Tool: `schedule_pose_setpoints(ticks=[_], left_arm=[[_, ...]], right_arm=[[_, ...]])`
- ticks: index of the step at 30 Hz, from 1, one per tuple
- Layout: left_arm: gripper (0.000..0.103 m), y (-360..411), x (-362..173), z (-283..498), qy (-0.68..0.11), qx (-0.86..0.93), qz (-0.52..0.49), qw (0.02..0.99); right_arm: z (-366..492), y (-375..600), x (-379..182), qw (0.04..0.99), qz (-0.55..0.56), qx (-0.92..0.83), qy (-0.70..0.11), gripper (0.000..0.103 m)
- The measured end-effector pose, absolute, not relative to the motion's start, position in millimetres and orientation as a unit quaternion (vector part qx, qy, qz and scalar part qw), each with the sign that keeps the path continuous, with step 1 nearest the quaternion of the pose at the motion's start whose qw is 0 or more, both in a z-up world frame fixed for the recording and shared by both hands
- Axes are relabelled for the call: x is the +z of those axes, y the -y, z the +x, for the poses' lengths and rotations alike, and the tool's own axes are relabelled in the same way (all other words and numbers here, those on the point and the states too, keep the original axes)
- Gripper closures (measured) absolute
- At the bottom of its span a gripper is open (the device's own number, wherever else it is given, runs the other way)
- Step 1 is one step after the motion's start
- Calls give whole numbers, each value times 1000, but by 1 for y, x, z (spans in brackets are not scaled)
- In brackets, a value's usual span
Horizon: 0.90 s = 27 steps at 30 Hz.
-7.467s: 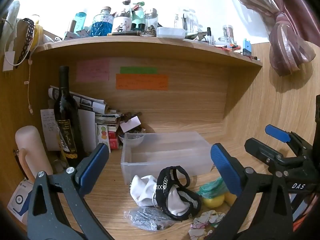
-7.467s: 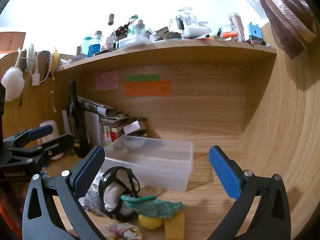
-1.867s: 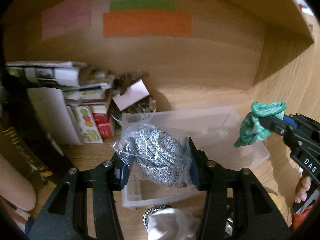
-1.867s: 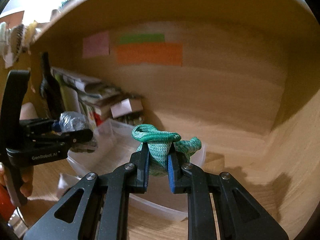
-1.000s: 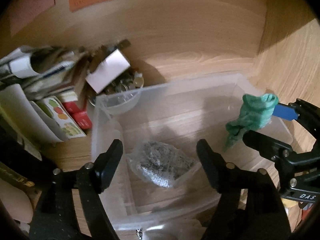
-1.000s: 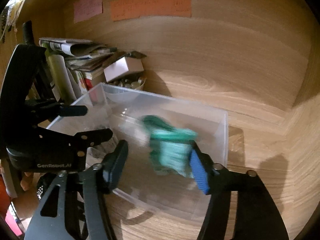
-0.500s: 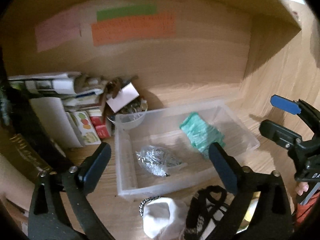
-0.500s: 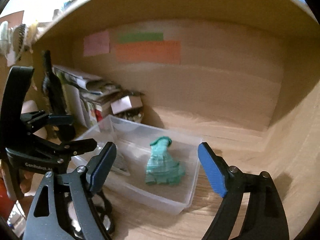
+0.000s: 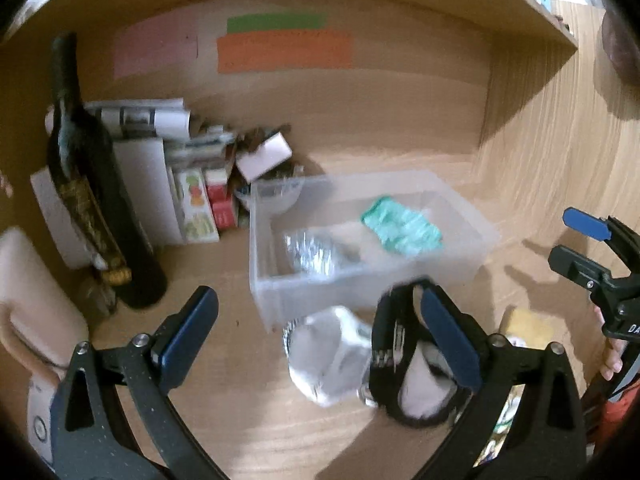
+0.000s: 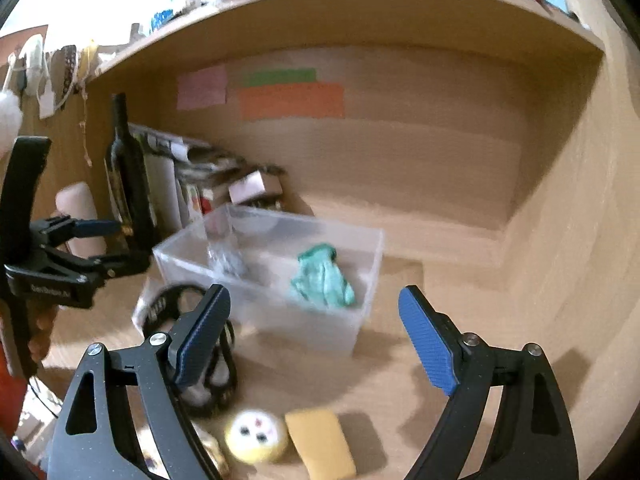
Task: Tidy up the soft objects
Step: 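Grasp the black-strapped white cloth with left tool while right tool grasps yellow sponge, then lower both held items into the clear box and open both tools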
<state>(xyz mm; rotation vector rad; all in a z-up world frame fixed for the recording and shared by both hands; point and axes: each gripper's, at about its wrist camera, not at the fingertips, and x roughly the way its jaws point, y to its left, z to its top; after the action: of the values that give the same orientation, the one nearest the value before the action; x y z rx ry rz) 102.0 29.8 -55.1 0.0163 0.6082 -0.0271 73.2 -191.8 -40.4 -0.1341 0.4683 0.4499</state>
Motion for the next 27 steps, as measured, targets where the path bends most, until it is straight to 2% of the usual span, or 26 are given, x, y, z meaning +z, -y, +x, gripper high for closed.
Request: schedule_pose_setpoints(ticks=[4,5,9,10,12,16,19,22,27], left_arm=[[0,-27,-68,91,-307,-22,-6,951],[4,-25,-70,89,-308,-28,-10,951],[28,-16,-75,87,-317,-51,-17,947],[31,-13,-76,86,-318,-56,-19,946],[42,-7,-77,87,-317,-64,-13,946],[52,0,-82,96,-324,-78,-7,943],[57,2,-87,104,-333,-76,-2,940],[70,2,-91,111,-339,-75,0,938],[80,4,-94,113,-337,-68,8,939]], right_arm=[[70,202,-63,939,-59,213,-264,18],[70,205,-68,937,-57,212,-272,20],[66,214,-84,930,-51,208,-298,20],[65,215,-87,928,-51,209,-303,24],[63,218,-92,924,-51,213,-313,30],[60,219,-100,918,-53,218,-328,46],[60,219,-108,913,-56,224,-337,53],[62,218,-113,908,-56,230,-345,65],[65,220,-113,910,-48,232,-341,71]])
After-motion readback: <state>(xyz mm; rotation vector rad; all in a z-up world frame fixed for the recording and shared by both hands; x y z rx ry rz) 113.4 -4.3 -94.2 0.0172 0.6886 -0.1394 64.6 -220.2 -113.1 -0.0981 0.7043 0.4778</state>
